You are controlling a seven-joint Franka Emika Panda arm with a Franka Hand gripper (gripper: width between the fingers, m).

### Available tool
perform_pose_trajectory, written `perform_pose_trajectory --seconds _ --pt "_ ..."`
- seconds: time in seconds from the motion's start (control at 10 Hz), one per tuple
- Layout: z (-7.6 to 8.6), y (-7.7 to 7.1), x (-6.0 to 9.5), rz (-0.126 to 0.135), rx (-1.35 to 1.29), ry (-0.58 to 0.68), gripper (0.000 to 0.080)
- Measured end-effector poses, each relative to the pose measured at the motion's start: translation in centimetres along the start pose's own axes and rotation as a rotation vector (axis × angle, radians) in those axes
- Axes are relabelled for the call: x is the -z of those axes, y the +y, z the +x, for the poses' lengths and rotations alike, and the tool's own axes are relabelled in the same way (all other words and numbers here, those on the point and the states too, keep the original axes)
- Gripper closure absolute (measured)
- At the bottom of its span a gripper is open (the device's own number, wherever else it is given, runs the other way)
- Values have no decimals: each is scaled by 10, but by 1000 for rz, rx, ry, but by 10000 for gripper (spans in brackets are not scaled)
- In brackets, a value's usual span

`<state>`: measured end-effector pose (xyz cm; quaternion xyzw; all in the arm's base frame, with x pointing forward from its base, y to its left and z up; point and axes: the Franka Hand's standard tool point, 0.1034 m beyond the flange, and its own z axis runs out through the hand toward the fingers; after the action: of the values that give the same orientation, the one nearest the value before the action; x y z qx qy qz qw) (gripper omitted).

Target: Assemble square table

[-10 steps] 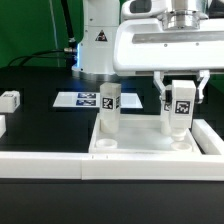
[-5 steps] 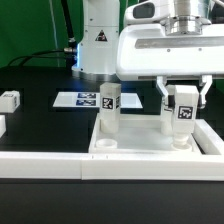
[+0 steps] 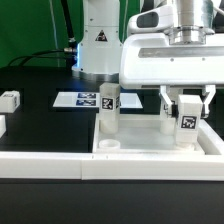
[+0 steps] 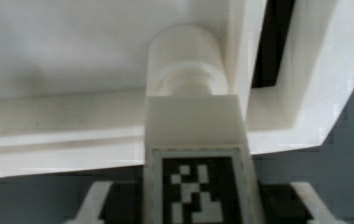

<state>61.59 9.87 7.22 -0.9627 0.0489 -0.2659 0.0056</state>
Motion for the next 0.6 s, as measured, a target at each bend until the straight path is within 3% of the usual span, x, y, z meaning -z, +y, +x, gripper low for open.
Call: perform_pose_trajectory --seconds 0.6 --pt "2 -8 -2 7 18 98 509"
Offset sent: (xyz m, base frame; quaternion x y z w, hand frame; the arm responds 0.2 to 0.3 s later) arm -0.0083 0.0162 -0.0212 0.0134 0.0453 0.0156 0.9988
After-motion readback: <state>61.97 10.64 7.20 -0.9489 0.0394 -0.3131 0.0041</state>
